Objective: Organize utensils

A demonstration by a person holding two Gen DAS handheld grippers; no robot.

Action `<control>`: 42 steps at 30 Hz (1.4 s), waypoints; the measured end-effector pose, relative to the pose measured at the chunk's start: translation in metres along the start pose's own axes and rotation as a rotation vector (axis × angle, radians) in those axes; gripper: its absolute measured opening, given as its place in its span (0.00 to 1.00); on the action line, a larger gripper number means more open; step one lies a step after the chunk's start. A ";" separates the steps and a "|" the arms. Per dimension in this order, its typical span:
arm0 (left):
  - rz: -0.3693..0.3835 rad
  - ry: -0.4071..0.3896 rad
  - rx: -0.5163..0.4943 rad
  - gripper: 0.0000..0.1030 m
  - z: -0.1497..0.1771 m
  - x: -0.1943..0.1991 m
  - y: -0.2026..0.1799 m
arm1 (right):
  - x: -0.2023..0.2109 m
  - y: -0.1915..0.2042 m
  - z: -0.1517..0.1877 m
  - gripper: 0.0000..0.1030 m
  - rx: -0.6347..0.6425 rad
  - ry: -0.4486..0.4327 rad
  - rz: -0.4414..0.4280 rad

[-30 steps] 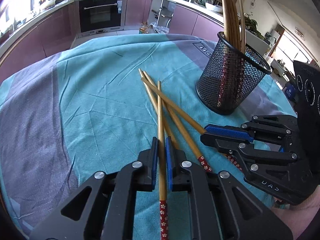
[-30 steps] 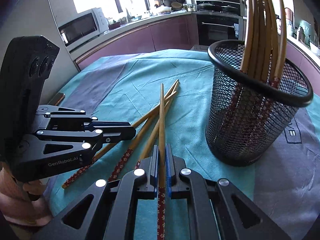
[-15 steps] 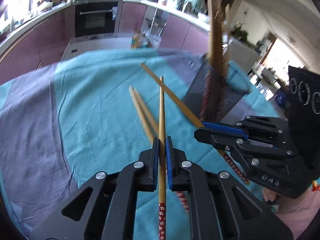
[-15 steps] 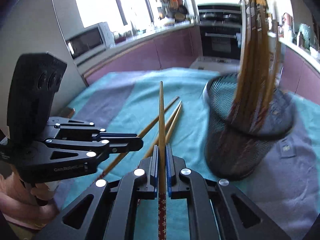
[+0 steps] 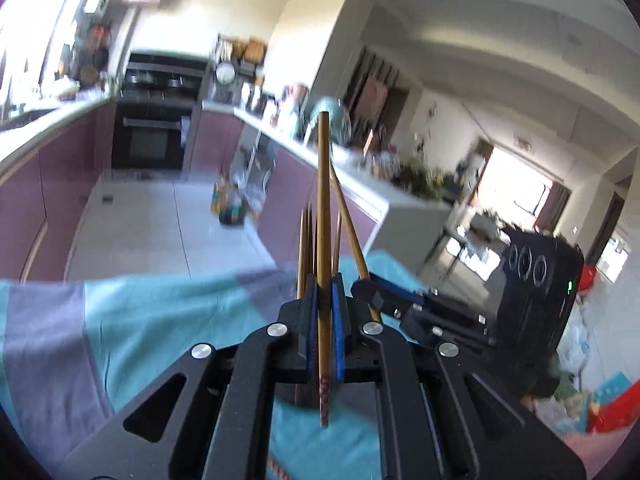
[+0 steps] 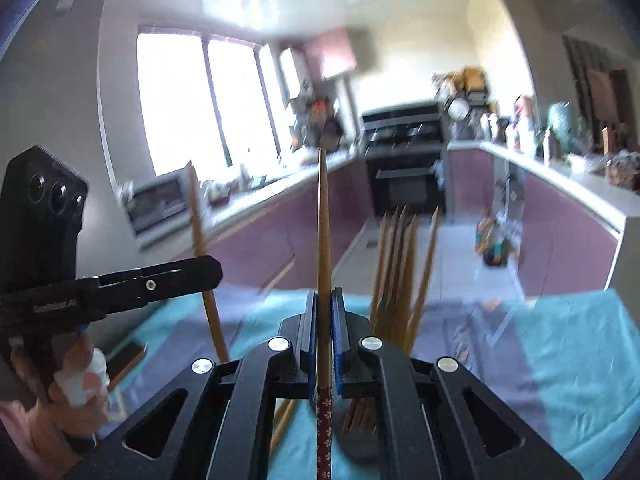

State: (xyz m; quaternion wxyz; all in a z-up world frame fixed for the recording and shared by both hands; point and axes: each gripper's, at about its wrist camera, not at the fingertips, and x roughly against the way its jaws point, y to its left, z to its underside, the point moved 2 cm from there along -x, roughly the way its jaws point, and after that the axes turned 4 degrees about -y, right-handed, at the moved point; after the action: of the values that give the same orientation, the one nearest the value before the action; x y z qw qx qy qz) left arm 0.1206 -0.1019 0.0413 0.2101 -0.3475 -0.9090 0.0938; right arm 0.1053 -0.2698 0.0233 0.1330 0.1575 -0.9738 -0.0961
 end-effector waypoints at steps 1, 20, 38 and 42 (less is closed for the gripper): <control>-0.004 -0.016 0.003 0.07 -0.006 -0.006 -0.003 | -0.002 -0.004 -0.003 0.06 -0.008 -0.035 0.007; -0.106 0.152 -0.105 0.51 0.034 -0.086 -0.010 | -0.017 -0.023 0.050 0.41 0.034 0.070 0.111; -0.562 -0.144 -0.080 0.95 0.063 0.037 0.030 | 0.036 0.003 0.051 0.94 0.076 -0.038 0.213; -0.588 -0.169 -0.096 0.95 0.071 0.062 0.025 | 0.037 0.007 0.055 0.94 0.068 -0.015 0.217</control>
State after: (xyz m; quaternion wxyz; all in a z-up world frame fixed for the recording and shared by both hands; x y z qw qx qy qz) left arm 0.0626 -0.0434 -0.0106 0.1354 -0.0701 -0.9882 0.0144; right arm 0.0534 -0.2674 -0.0183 0.1298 0.0547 -0.9888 -0.0490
